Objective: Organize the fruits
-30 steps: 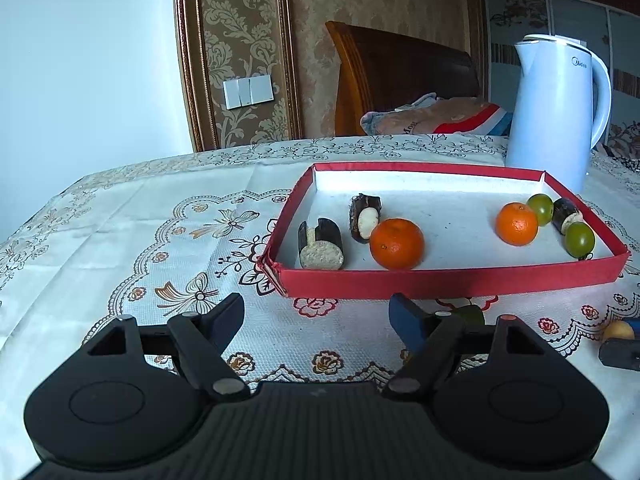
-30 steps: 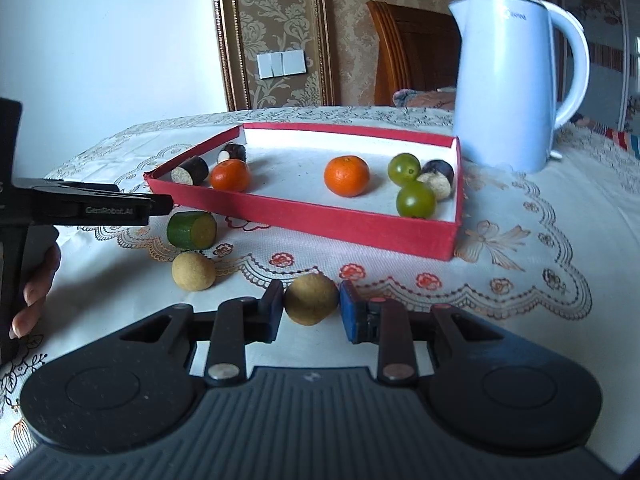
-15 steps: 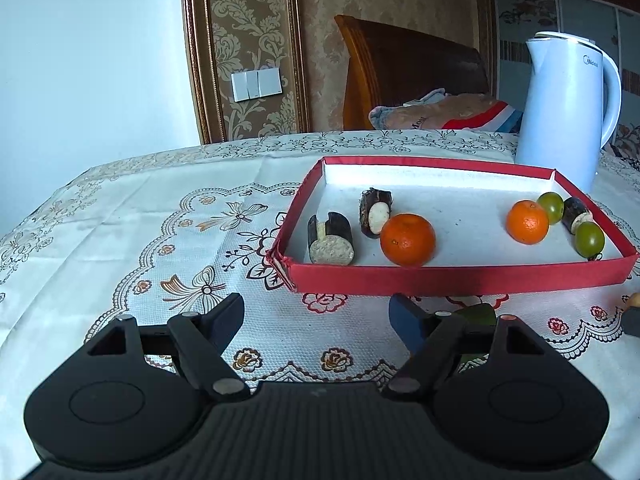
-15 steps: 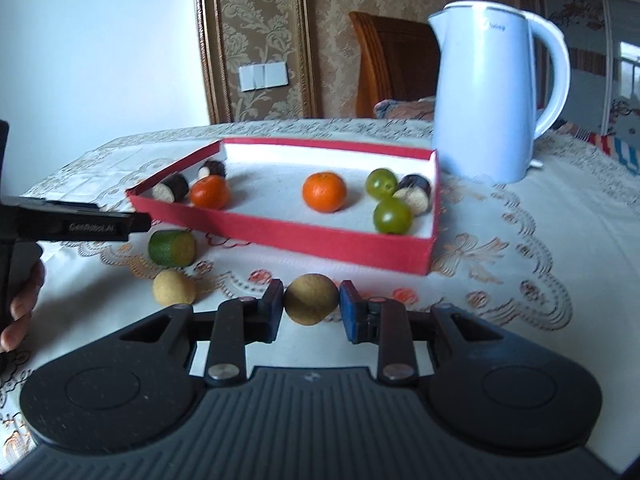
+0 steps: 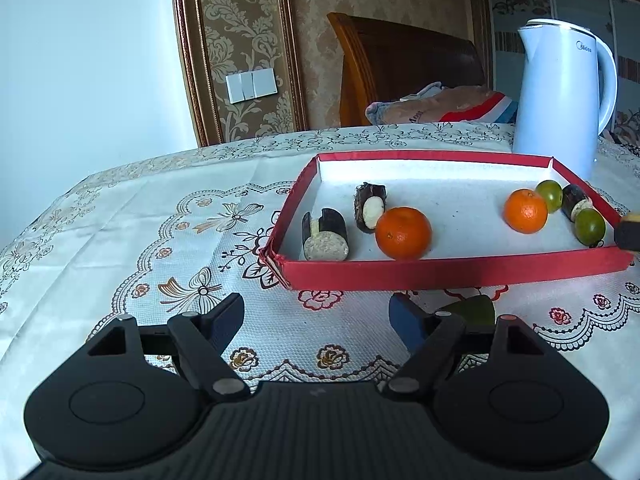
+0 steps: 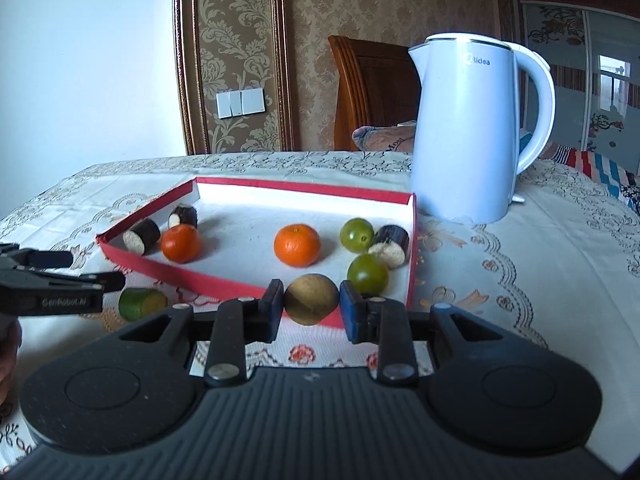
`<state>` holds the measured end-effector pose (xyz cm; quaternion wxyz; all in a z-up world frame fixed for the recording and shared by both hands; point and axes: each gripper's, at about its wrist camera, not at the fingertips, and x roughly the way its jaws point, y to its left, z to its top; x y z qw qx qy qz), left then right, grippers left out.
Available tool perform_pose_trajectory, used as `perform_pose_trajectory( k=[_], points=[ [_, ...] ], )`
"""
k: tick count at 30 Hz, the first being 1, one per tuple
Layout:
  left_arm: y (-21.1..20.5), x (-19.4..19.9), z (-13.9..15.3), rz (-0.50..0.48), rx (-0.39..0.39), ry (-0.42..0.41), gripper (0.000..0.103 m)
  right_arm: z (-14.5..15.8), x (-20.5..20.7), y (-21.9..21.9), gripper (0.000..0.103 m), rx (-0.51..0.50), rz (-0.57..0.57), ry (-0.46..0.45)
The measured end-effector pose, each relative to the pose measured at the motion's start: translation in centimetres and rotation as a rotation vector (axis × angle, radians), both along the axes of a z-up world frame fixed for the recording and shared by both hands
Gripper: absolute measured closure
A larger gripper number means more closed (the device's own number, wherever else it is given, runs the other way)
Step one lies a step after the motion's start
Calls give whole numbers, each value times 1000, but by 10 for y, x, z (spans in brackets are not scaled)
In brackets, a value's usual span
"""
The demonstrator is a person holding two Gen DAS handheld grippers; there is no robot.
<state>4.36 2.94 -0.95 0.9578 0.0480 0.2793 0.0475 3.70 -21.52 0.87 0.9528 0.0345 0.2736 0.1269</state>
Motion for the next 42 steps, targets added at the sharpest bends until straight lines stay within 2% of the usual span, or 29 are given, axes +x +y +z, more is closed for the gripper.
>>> perform_pose_trajectory(
  k=[10,19,31,32,33,35,37,42],
  points=[
    [-3,0,-2,-7,16,9,24,-8,47,21,75,-71,-12,28],
    [-6,2,-3,-15,30,16,24,-16,58,34,75,-120,1,44],
    [-8,2,-4,-20,39,20,24,-26,64,37,73,-102,8,85],
    [-8,2,-4,-20,39,20,24,-26,63,36,64,-97,12,85],
    [-8,2,-4,-20,39,21,24,-26,62,35,48,-84,13,83],
    [-8,2,-4,-18,37,23,24,-24,57,34,37,-83,6,63],
    [-8,3,-4,-15,37,26,24,-23,53,37,33,-100,5,44],
    [-8,3,-4,-17,40,24,24,-22,53,36,33,-93,1,47]
  ],
)
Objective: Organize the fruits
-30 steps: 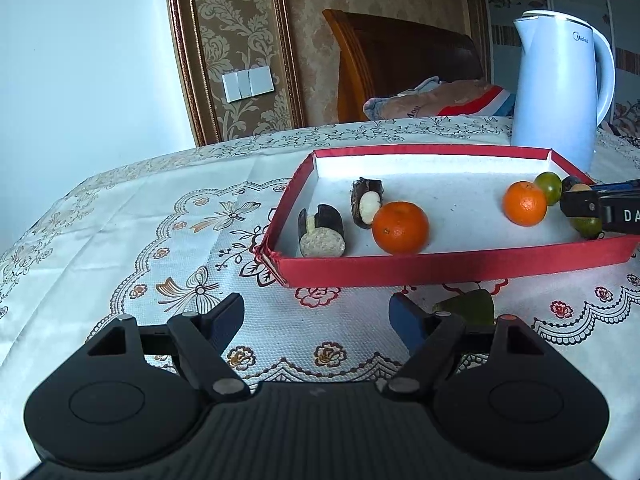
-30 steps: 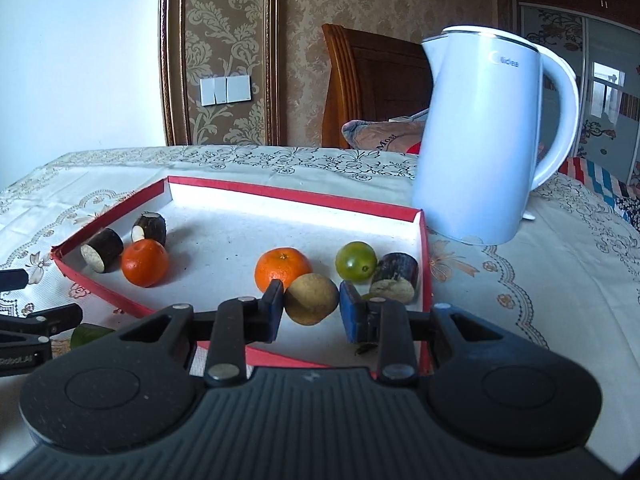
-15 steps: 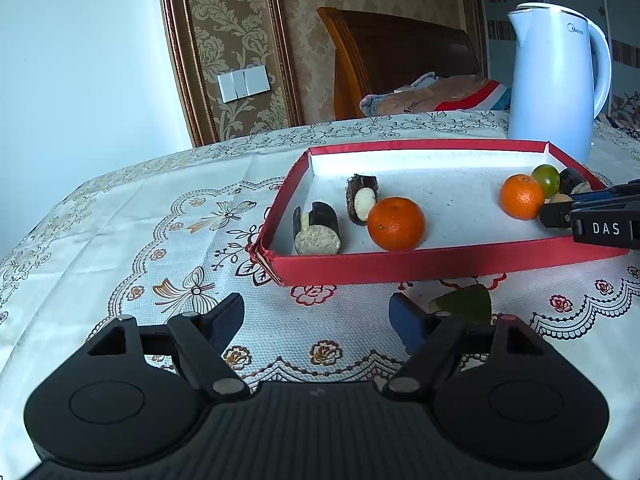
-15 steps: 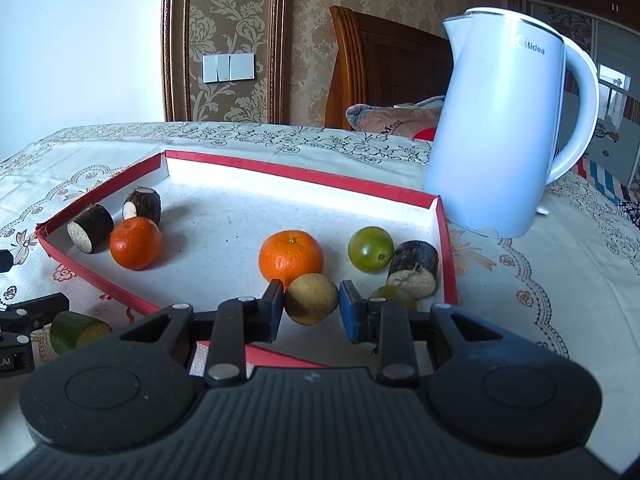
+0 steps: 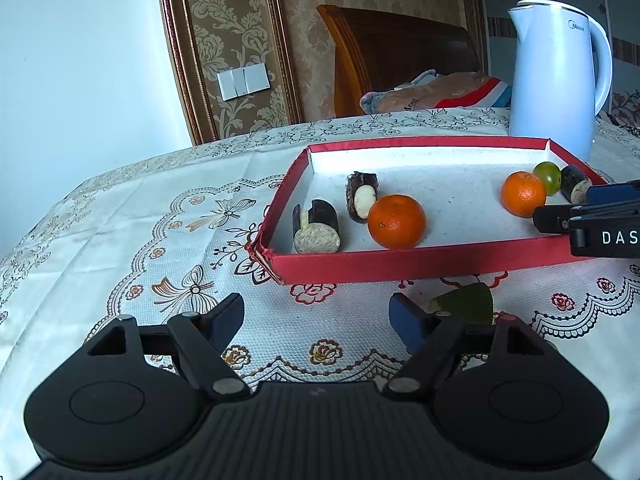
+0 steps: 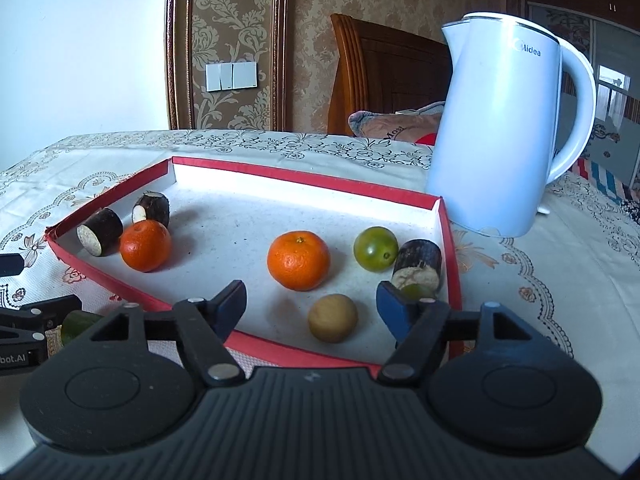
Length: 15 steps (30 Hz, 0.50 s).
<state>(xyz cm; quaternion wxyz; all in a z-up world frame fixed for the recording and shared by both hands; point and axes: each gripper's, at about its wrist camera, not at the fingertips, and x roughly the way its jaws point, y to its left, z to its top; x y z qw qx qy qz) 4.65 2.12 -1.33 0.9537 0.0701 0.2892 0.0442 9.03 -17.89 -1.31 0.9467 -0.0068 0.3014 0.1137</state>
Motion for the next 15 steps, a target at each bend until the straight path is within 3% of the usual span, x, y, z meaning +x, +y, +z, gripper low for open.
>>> perform_pose_trajectory(
  k=[11,15],
  points=[
    [-2,2,-1,-2,5,5,24,1,-4,1,33,6,3,-8],
    [-2,3,-1,-2,6,6,24,1,-5,1,27,3,-4,-11]
  ],
)
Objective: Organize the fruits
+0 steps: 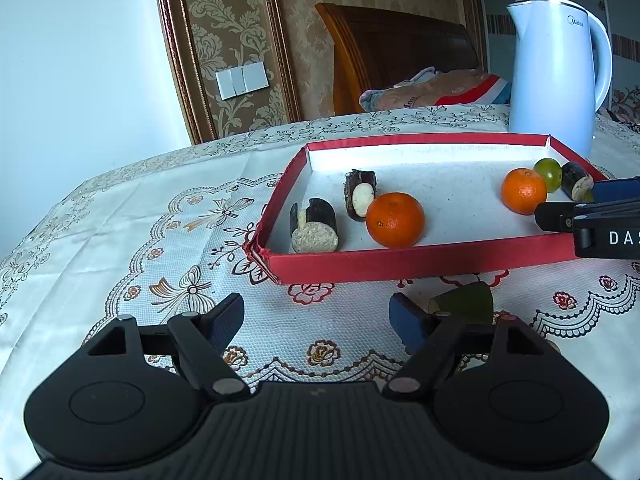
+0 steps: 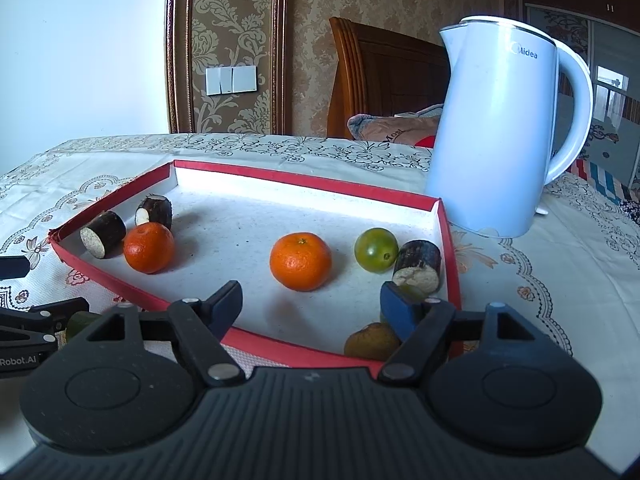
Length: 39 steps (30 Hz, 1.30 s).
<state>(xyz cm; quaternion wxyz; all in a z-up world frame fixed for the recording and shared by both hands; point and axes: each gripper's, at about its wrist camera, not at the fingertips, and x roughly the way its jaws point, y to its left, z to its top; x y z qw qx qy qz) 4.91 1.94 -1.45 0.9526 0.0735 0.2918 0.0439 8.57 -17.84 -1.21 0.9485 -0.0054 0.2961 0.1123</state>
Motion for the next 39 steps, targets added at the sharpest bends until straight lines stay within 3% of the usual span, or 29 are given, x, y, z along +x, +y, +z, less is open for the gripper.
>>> perform_pose_trajectory(
  k=[16,30,39],
  points=[
    [2,0,1,1,-5,-8,24,1,-4,-3,24,4,-11,-5],
    [2,0,1,2,-9,-13,23,1,-9,-7,13,4,-28,-21],
    [2,-1,2,-2,-13,-17,23,3,-20,-7,11,-7,-29,-40]
  ],
)
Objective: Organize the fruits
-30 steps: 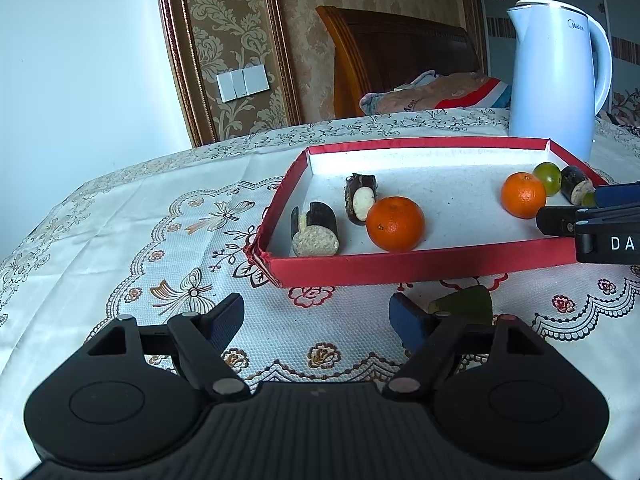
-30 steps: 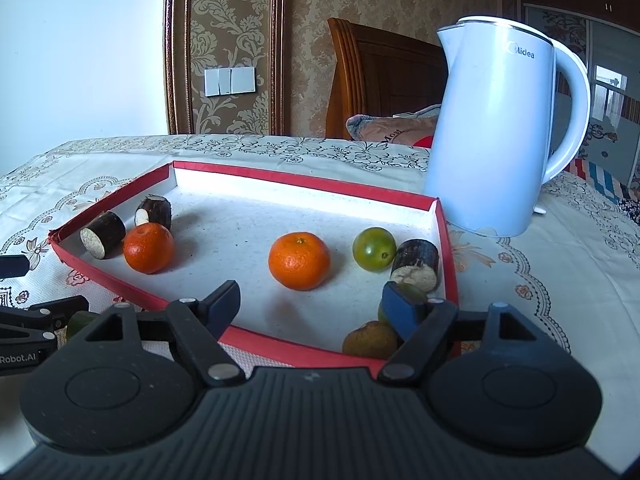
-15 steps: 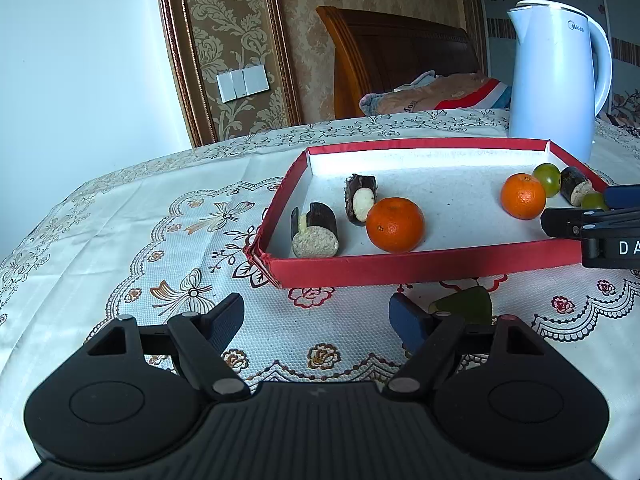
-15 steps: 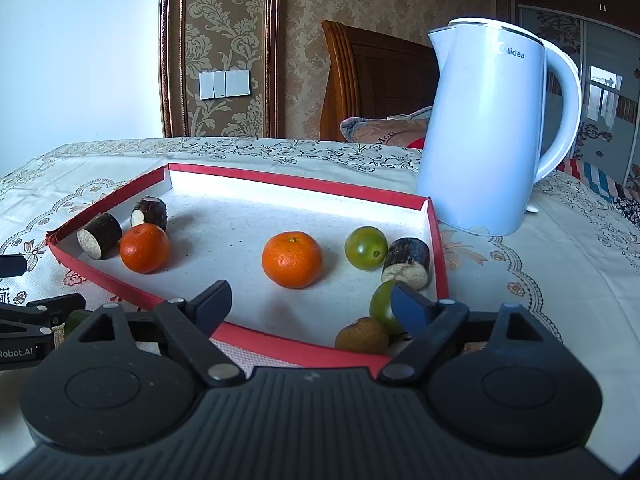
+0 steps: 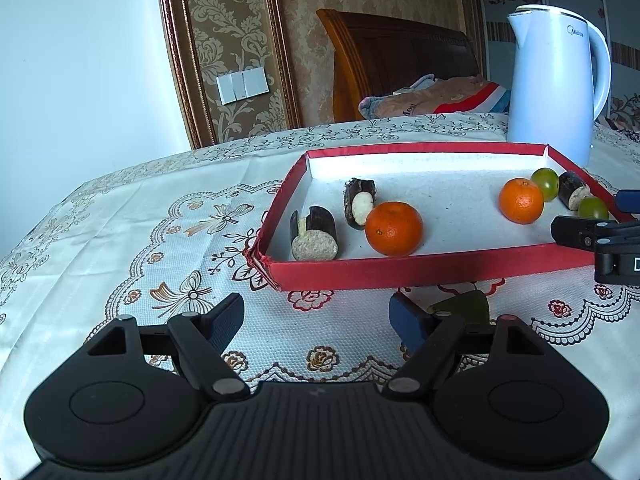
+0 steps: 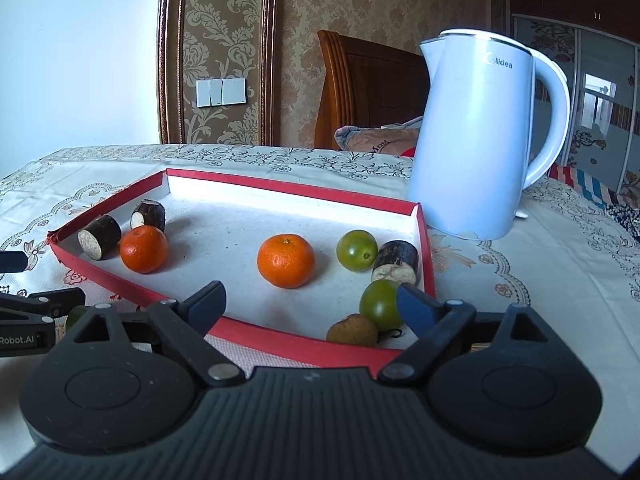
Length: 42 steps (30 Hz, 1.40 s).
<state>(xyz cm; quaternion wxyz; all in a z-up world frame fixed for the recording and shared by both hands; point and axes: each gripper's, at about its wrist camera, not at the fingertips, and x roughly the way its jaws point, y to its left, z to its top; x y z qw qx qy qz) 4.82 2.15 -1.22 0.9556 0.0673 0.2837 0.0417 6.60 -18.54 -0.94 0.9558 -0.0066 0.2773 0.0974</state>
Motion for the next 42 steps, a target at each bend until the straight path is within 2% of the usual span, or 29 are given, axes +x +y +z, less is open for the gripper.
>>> perform_pose_trajectory(
  k=[20,28,34,39,42],
  points=[
    [0,0,0,9,1,4,23,6,-31,4,9,68,91,9],
    [0,0,0,11,1,5,23,7,-43,15,9,93,237,33],
    [0,0,0,10,2,1,23,4,-51,32,11,45,330,44],
    [0,-1,1,6,6,-4,23,0,-49,44,27,12,367,86],
    [0,-1,1,5,3,-7,23,0,-51,46,33,2,385,81]
  ],
)
